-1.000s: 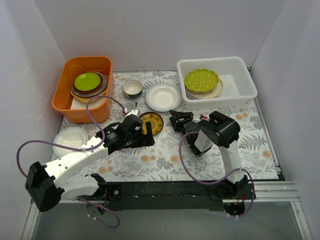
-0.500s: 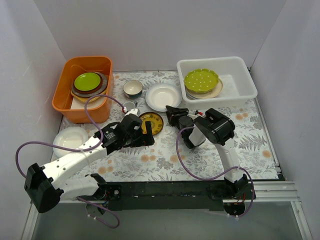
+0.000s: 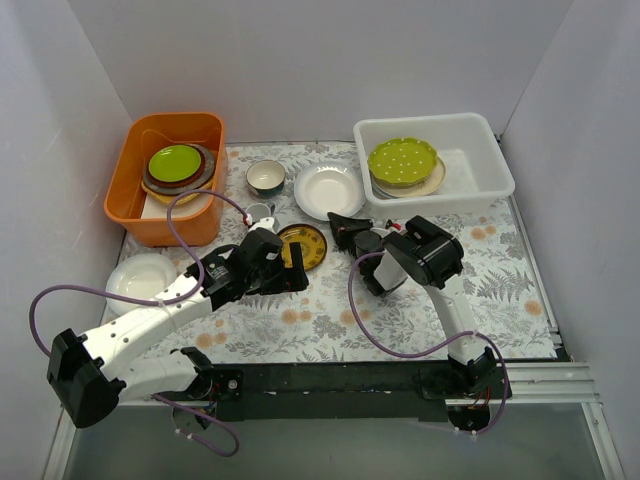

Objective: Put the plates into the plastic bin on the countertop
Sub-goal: Pick up the plate at the center of the board.

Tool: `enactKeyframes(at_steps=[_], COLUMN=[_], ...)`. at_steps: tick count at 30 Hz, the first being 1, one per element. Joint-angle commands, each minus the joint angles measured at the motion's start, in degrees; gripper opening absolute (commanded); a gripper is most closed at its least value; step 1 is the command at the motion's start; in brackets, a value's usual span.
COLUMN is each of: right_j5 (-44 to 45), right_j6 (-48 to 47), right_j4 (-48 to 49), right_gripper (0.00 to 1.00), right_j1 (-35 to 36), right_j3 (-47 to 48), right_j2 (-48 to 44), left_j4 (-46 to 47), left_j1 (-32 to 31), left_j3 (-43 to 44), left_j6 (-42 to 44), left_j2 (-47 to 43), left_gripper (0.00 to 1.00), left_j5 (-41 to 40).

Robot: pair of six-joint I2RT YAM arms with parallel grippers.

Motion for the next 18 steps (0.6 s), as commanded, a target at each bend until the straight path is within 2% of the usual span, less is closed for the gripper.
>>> enactKeyframes(at_steps=[1, 6, 18], right_j5=[-0.72, -3.44, -6.43], right_j6=[2.05, 1.96, -0.85], right_j4=[0.65, 2.85, 5.13], right_gripper=[0.16, 0.08, 0.02], right_j1=[-0.18, -0.62, -1.24], right_j3=[0.77, 2.17, 4.73], right_j2=[3.48, 4.53, 2.34], left_j4=[-0.09, 0.08, 0.35], left_j1=[-0.24, -0.24, -0.15], left_j3=[-0.29, -0.99, -1.35], left_j6=[0.11, -0.16, -0.24], left_j2=[-1.68, -2.47, -2.38], left_gripper=[0.98, 0.98, 0.98], left_j5=[-0.74, -0.56, -0.3])
